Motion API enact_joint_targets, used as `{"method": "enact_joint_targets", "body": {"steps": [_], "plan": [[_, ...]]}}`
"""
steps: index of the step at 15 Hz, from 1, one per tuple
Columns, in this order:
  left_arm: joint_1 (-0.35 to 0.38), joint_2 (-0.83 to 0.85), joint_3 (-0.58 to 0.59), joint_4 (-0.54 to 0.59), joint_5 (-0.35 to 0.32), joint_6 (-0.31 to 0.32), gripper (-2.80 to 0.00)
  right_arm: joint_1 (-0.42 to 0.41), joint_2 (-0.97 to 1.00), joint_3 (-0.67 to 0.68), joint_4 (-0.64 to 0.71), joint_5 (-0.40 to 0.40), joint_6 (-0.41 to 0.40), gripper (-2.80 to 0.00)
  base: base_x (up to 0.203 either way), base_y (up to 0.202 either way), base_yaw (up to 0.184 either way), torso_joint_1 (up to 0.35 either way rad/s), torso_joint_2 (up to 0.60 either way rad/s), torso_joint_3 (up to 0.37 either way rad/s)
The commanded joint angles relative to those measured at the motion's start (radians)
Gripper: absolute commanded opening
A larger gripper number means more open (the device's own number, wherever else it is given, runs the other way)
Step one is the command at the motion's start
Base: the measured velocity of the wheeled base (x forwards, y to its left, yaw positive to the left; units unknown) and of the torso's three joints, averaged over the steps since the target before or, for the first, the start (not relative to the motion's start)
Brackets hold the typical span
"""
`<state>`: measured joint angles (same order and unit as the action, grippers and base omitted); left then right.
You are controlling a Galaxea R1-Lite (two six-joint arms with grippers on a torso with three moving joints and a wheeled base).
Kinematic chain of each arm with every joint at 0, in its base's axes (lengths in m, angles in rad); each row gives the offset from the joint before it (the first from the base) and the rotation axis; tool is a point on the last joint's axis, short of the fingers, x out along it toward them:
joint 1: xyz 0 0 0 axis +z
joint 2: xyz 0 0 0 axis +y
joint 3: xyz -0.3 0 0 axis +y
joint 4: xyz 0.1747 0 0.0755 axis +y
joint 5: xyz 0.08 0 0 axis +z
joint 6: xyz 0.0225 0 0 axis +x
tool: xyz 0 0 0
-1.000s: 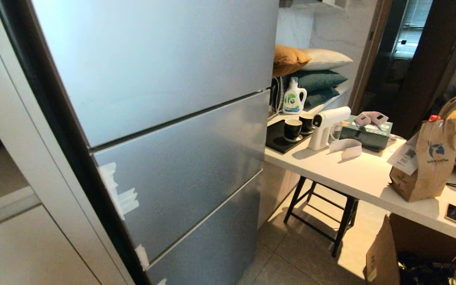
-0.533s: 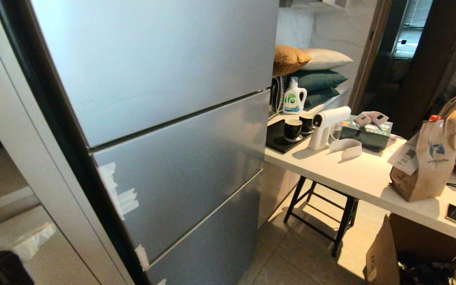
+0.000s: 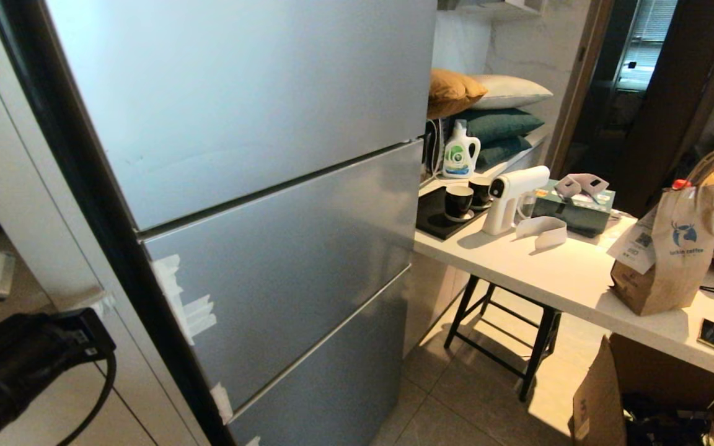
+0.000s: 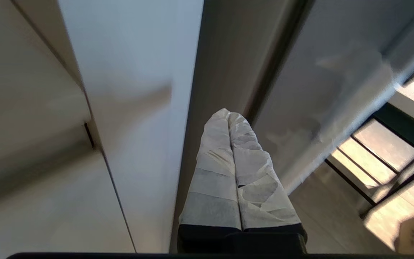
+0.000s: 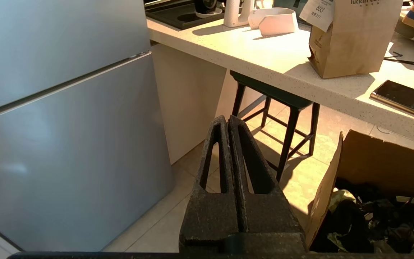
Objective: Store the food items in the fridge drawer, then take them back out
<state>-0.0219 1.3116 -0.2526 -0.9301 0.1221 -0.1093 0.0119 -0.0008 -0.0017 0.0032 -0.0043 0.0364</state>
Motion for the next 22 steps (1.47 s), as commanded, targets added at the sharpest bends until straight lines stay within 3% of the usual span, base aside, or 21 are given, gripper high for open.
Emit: {"method": "enact_joint_targets", "body": {"steps": [1,8,15,22], "plan": [[0.000,0.042,-0.005,-0.022,0.001,0.007,-2.80,0.000,0.001,0.000,0.000,0.000,0.000,-2.80,0.000,0.000,0.000,0.000,0.00,0.000],[-0.006,0.054,-0.093,-0.023,0.001,0.011,-2.80,0.000,0.001,0.000,0.000,0.000,0.002,-2.80,0.000,0.000,0.000,0.000,0.00,0.000],[-0.102,0.073,-0.081,-0.022,0.002,0.008,-2.80,0.000,0.001,0.000,0.000,0.000,0.002,-2.80,0.000,0.000,0.000,0.000,0.00,0.000],[-0.125,0.141,-0.077,-0.096,0.001,0.007,-2.80,0.000,0.001,0.000,0.000,0.000,0.004,-2.80,0.000,0.000,0.000,0.000,0.00,0.000]]}}
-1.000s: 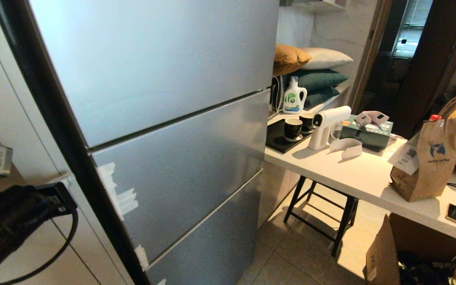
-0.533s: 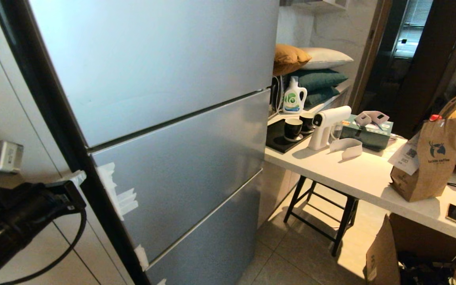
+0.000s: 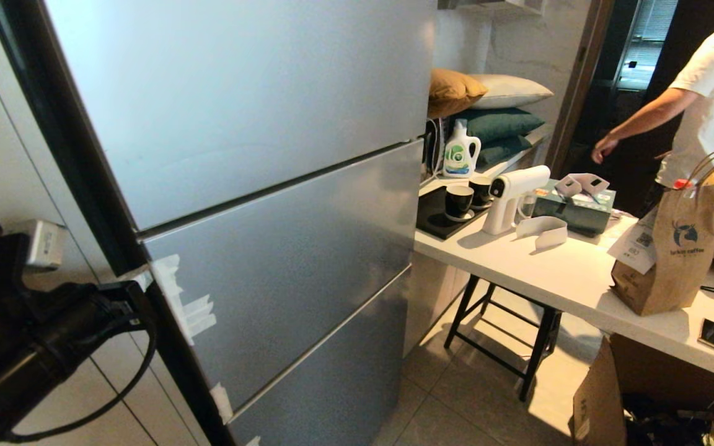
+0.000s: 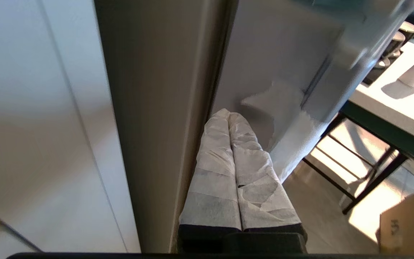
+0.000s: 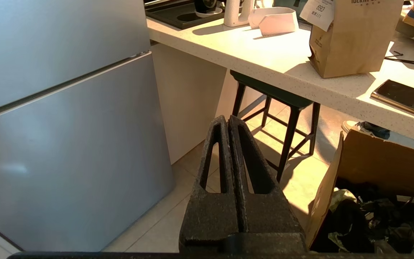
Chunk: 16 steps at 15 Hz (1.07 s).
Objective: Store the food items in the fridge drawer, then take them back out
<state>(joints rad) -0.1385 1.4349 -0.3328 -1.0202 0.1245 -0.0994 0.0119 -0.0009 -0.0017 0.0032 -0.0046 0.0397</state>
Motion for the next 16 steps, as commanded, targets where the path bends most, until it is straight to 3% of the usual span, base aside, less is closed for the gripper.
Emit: {"method": "enact_joint_targets", "body": {"steps": [1,9,16], "plan": [[-0.019,0.024,0.006,-0.006,-0.008,-0.003,-2.80,0.000,0.001,0.000,0.000,0.000,-0.001,-2.80,0.000,0.000,0.000,0.000,0.00,0.000],[-0.053,0.021,0.034,-0.008,-0.176,-0.008,-2.80,0.000,0.001,0.000,0.000,0.000,0.000,-2.80,0.000,0.000,0.000,0.000,0.00,0.000],[-0.158,0.026,0.036,-0.008,-0.189,-0.008,-2.80,0.000,0.001,0.000,0.000,0.000,0.000,-2.80,0.000,0.000,0.000,0.000,0.00,0.000]]}}
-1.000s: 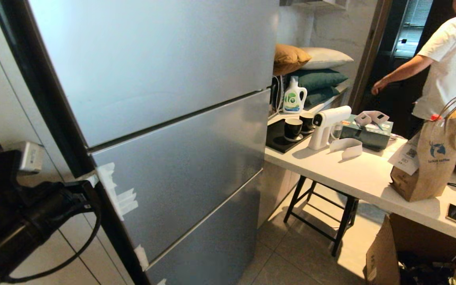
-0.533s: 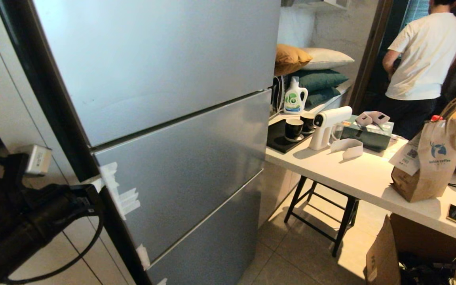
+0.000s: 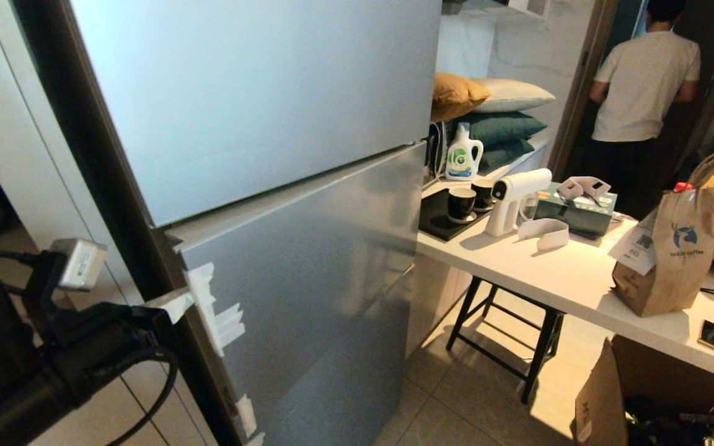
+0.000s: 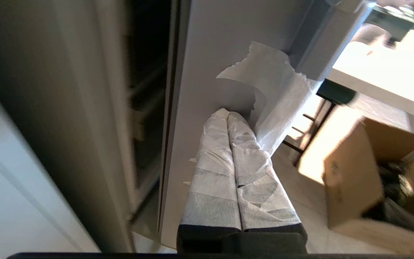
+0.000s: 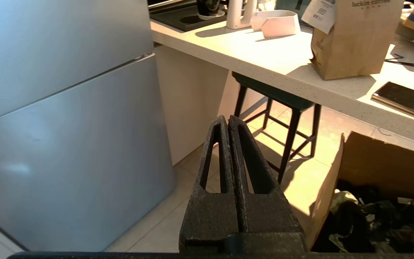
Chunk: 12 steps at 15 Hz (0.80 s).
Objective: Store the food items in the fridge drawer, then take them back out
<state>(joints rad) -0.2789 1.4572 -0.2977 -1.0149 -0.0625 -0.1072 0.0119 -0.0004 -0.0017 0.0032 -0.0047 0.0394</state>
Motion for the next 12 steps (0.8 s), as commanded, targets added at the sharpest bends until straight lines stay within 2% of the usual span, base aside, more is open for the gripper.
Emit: {"method": "enact_joint_targets", "body": {"steps": [1,7,12], "plan": [[-0.032,0.002,0.002,-0.013,-0.002,0.000,-2.80,0.000,0.000,0.000,0.000,0.000,0.001,-2.80,0.000,0.000,0.000,0.000,0.00,0.000],[-0.179,-0.032,0.038,-0.013,-0.002,0.000,-2.80,0.000,0.000,0.000,0.000,0.000,0.001,-2.80,0.000,0.000,0.000,0.000,0.00,0.000],[-0.373,-0.067,0.099,-0.013,-0.002,-0.002,-2.80,0.000,0.000,0.000,0.000,0.000,-0.001,-2.80,0.000,0.000,0.000,0.000,0.00,0.000]]}}
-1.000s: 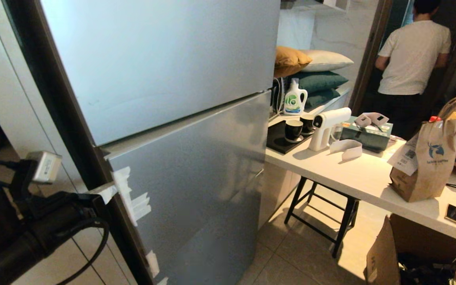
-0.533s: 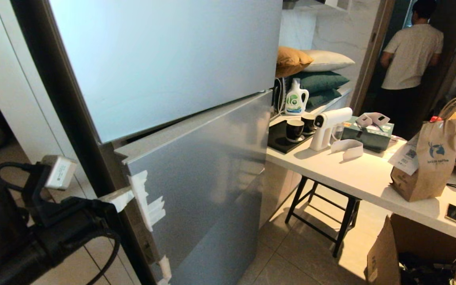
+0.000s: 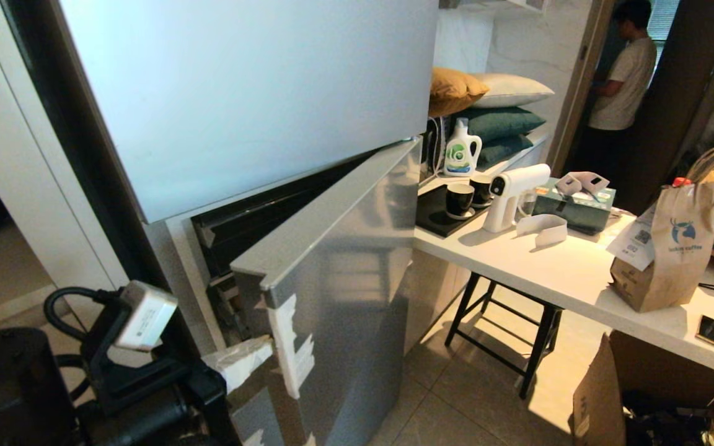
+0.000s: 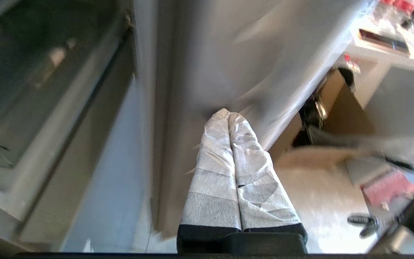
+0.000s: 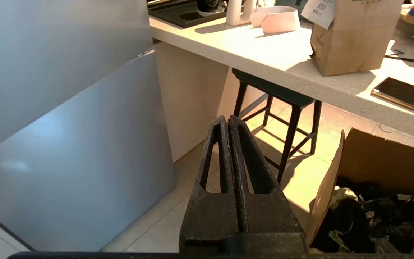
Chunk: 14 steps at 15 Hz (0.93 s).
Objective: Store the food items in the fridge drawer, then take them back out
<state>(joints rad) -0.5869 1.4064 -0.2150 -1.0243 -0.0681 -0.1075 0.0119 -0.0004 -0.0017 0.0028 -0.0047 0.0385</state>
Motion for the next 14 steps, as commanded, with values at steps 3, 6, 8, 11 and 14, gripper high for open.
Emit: {"method": "enact_joint_targets", "body": {"steps": [3,6,8,11,14], "plan": [[-0.166,-0.044,0.033,0.000,0.004,-0.012,-2.80,0.000,0.000,0.000,0.000,0.000,0.001,-2.80,0.000,0.000,0.000,0.000,0.00,0.000],[-0.162,-0.042,0.034,0.006,0.029,-0.009,-2.80,0.000,0.000,0.000,0.000,0.000,0.000,-2.80,0.000,0.000,0.000,0.000,0.00,0.000],[-0.157,-0.040,0.034,0.006,0.106,-0.009,-2.80,0.000,0.000,0.000,0.000,0.000,0.000,-2.80,0.000,0.000,0.000,0.000,0.00,0.000],[-0.140,-0.115,0.033,0.004,0.241,-0.008,-2.80,0.000,0.000,0.000,0.000,0.000,0.000,-2.80,0.000,0.000,0.000,0.000,0.00,0.000],[-0.006,-0.290,0.028,0.020,0.283,0.005,-2.80,0.000,0.000,0.000,0.000,0.000,0.000,-2.80,0.000,0.000,0.000,0.000,0.00,0.000]]}}
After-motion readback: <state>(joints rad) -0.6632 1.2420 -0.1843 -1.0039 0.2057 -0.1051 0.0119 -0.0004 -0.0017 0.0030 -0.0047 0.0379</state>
